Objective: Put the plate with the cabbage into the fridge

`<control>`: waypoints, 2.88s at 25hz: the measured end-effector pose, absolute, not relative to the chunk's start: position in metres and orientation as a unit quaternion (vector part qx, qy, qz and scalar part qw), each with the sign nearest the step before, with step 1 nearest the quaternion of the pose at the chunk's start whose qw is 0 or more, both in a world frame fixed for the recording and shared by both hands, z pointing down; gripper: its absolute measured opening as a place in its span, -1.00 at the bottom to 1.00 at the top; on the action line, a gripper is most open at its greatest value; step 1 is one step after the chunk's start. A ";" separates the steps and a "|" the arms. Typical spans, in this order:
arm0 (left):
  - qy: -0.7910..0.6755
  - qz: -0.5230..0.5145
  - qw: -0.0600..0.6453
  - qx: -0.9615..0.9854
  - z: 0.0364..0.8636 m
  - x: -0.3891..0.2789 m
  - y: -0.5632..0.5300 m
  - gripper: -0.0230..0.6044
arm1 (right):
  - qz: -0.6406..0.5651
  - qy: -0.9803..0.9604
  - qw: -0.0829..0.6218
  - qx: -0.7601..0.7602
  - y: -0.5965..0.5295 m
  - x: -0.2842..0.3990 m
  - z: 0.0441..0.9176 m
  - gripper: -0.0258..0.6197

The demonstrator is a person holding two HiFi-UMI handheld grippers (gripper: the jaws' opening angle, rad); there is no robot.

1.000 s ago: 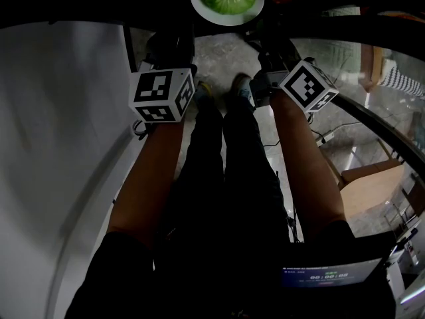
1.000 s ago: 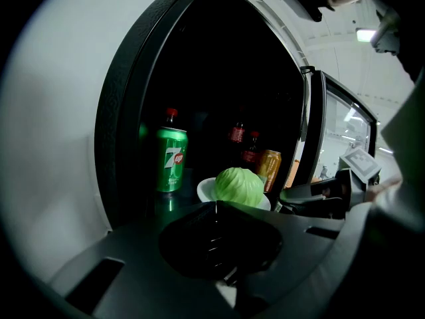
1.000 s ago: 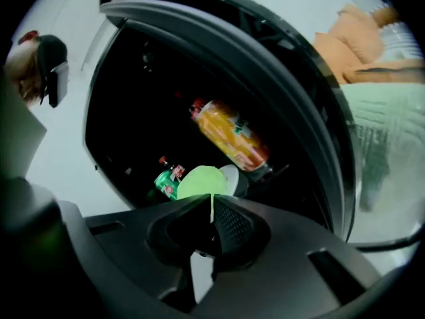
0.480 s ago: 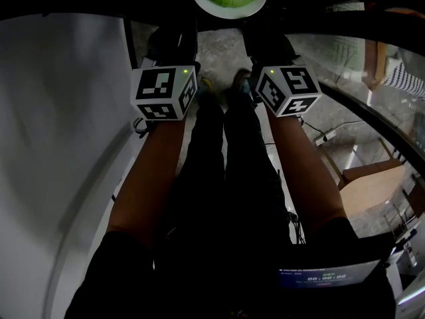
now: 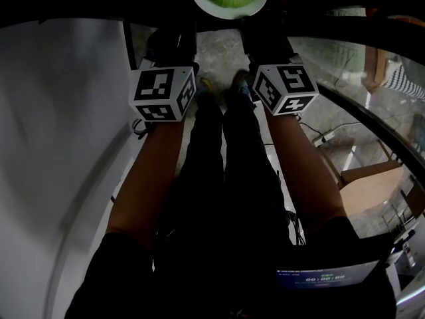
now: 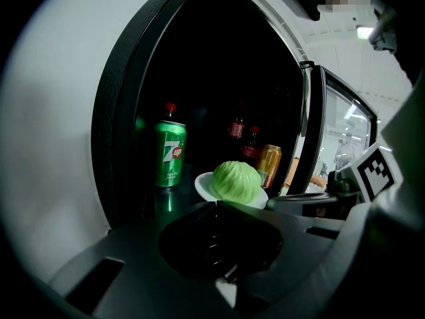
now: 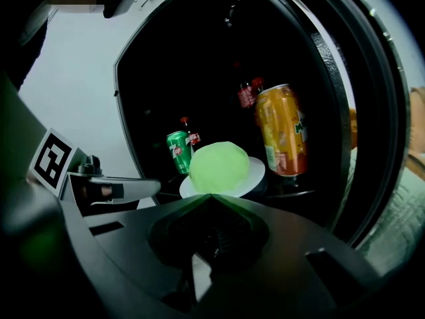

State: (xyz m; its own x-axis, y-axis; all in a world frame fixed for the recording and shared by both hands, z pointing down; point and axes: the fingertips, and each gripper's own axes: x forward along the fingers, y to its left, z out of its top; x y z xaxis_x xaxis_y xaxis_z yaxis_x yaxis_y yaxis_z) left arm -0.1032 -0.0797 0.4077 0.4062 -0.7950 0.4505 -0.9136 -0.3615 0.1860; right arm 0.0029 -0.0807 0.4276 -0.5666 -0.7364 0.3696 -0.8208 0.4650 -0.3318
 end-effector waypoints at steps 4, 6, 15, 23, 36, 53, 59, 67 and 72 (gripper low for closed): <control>-0.525 0.146 0.206 0.813 0.406 -0.105 -0.082 -0.91 | 0.242 -0.848 0.087 0.463 -0.089 0.003 0.426 -0.90; -0.525 0.146 0.208 0.812 0.408 -0.107 -0.083 -0.91 | 0.243 -0.847 0.087 0.465 -0.094 0.003 0.428 -0.90; -0.526 0.149 0.211 0.810 0.407 -0.109 -0.087 -0.91 | 0.241 -0.848 0.090 0.464 -0.111 -0.002 0.428 -0.90; -0.527 0.146 0.213 0.810 0.409 -0.107 -0.086 -0.91 | 0.242 -0.849 0.088 0.462 -0.115 -0.002 0.431 -0.90; -0.525 0.143 0.203 0.814 0.400 -0.103 -0.083 -0.91 | 0.220 -0.853 0.087 0.465 -0.115 0.008 0.416 -0.90; -0.519 0.139 0.173 0.825 0.348 -0.090 -0.077 -0.91 | 0.182 -0.854 0.067 0.484 -0.095 0.043 0.344 -0.90; -0.515 0.140 0.165 0.829 0.327 -0.082 -0.066 -0.91 | 0.174 -0.857 0.064 0.481 -0.077 0.048 0.321 -0.90; -0.518 0.135 0.155 0.831 0.290 -0.082 -0.061 -0.91 | 0.174 -0.862 0.067 0.471 -0.056 0.047 0.290 -0.90; -0.512 0.138 0.151 0.834 0.279 -0.085 -0.057 -0.91 | 0.175 -0.866 0.073 0.462 -0.048 0.044 0.279 -0.90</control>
State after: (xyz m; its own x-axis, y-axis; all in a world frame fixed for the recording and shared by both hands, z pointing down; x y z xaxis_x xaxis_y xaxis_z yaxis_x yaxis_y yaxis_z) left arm -0.0851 -0.0573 0.2792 0.4380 -0.8121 0.3856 -0.8958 -0.4304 0.1111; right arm 0.0437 -0.0480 0.2786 -0.5626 -0.7747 0.2885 -0.8260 0.5122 -0.2354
